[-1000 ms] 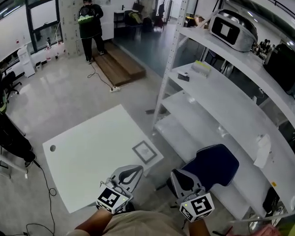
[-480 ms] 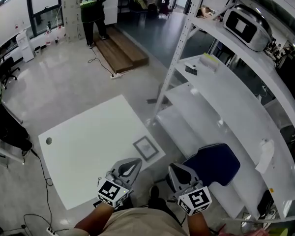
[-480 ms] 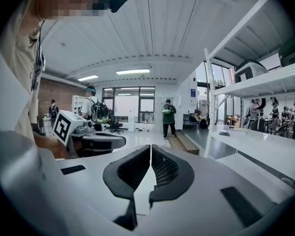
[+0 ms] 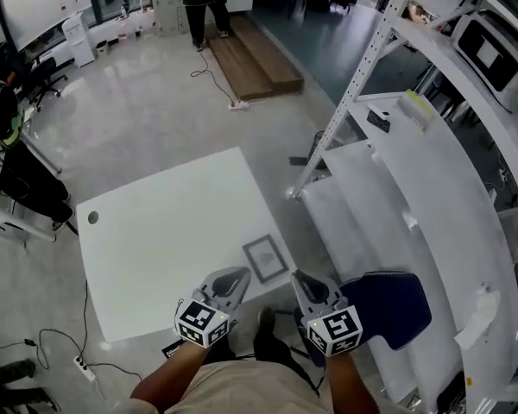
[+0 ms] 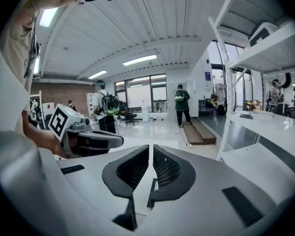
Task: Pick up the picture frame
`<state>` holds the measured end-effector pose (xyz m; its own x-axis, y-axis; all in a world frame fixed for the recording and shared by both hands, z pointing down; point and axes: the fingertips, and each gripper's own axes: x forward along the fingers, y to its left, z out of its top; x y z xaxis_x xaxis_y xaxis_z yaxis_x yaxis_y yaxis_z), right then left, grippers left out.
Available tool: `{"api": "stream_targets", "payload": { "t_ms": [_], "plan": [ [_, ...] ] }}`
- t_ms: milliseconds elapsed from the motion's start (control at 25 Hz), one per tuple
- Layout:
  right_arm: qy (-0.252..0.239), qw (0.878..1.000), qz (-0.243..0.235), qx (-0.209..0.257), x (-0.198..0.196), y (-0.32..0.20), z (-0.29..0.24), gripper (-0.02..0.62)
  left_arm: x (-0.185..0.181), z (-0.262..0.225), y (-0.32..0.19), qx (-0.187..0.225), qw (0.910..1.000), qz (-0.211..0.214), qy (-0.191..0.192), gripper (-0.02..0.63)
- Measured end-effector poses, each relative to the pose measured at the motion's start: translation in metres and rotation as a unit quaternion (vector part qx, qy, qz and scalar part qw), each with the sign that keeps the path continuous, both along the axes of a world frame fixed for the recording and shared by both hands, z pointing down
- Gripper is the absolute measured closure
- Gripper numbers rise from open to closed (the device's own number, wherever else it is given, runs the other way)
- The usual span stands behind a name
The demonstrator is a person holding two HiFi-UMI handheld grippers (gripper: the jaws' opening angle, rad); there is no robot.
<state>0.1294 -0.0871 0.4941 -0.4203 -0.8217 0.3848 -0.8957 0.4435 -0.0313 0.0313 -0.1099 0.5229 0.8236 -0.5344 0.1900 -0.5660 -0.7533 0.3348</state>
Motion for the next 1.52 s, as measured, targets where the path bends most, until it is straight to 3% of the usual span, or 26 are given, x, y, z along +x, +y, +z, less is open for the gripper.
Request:
{"api": "stream_targets", "payload": {
  "t_ms": [440, 920, 1200, 1280, 1440, 1520],
  "plan": [
    [-0.01, 0.993, -0.084, -0.084, 0.037, -0.072, 0.11, 0.566, 0.038, 0.097, -0.042, -0.086, 0.9922, -0.073, -0.054, 0.591],
    [-0.001, 0.975, -0.132, -0.177, 0.049, -0.098, 0.234, 0.565, 0.043, 0.205, -0.054, -0.169, 0.968, -0.156, -0.1, 0.589],
    [0.008, 0.966, -0.151, -0.21, 0.047, -0.106, 0.28, 0.565, 0.043, 0.259, -0.059, -0.212, 0.9541, -0.174, -0.12, 0.584],
    [0.01, 0.964, -0.154, -0.217, 0.045, -0.109, 0.29, 0.565, 0.044, 0.269, -0.06, -0.223, 0.9516, -0.173, -0.12, 0.519],
    [0.01, 0.959, -0.159, -0.233, 0.042, -0.113, 0.307, 0.563, 0.045, 0.286, -0.062, -0.243, 0.9467, -0.175, -0.117, 0.508],
    [0.006, 0.956, -0.162, -0.245, 0.04, -0.114, 0.316, 0.522, 0.047, 0.29, -0.066, -0.245, 0.9461, -0.175, -0.12, 0.508]
  ]
}}
